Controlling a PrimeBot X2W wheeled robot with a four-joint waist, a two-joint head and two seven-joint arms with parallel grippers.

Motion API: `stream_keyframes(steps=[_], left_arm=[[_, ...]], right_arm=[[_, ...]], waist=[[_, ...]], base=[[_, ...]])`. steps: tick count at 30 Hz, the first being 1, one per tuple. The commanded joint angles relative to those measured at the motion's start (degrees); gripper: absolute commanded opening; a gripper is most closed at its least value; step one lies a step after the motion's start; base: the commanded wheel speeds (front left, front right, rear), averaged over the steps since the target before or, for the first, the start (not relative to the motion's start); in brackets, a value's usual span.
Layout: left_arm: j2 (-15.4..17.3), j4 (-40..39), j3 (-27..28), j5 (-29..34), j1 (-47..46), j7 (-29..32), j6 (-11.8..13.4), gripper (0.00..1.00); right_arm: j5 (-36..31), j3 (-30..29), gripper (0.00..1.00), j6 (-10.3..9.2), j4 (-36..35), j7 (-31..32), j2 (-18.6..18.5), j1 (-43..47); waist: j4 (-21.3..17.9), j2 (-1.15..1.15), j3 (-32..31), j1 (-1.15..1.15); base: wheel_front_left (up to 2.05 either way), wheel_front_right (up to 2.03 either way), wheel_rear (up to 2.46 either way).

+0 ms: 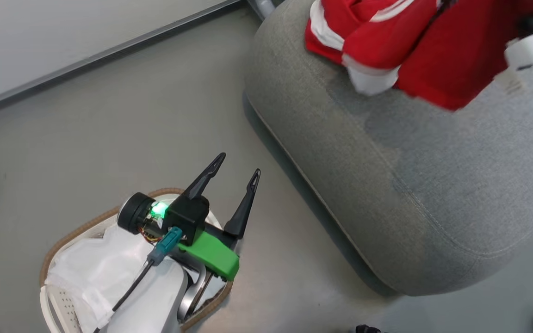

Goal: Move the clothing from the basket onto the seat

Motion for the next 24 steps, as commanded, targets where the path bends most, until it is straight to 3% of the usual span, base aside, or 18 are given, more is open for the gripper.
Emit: stream_keyframes(steps=[1, 8, 13, 24], left_arm=[[0.9, -0.6, -0.6, 0.4, -1.7, 0.0, -0.1, 1.0], [2.1, -3.9, -2.9, 2.0, -5.3, 0.0, -0.1, 1.0], [3.1, -4.7, -4.3, 3.0, -7.5, 0.0, -0.1, 1.0], [4.5, -3.7, -5.9, 3.6, -10.0, 0.3, 0.1, 1.0]], right_arm=[[0.7, -1.0, 0.0, -0.08, 1.0, -0.1, -2.0, -3.2], [0.8, -6.4, 0.0, -0.08, 6.7, -0.1, -11.3, -13.1], [0.6, -10.3, 0.0, -0.08, 9.4, -0.1, -12.8, -13.6], [-2.0, -14.1, 0.0, -0.08, 12.5, -0.1, -2.5, -2.7]], waist=[[3.6, 0.0, 5.4, 0.0], [7.4, 0.0, 13.3, 0.0], [8.6, 0.0, 17.6, 0.0], [6.4, 0.0, 21.4, 0.0]], base=[[0.0, 0.0, 0.0], [0.0, 0.0, 0.0], [0.0, 0.0, 0.0], [0.0, 0.0, 0.0]])
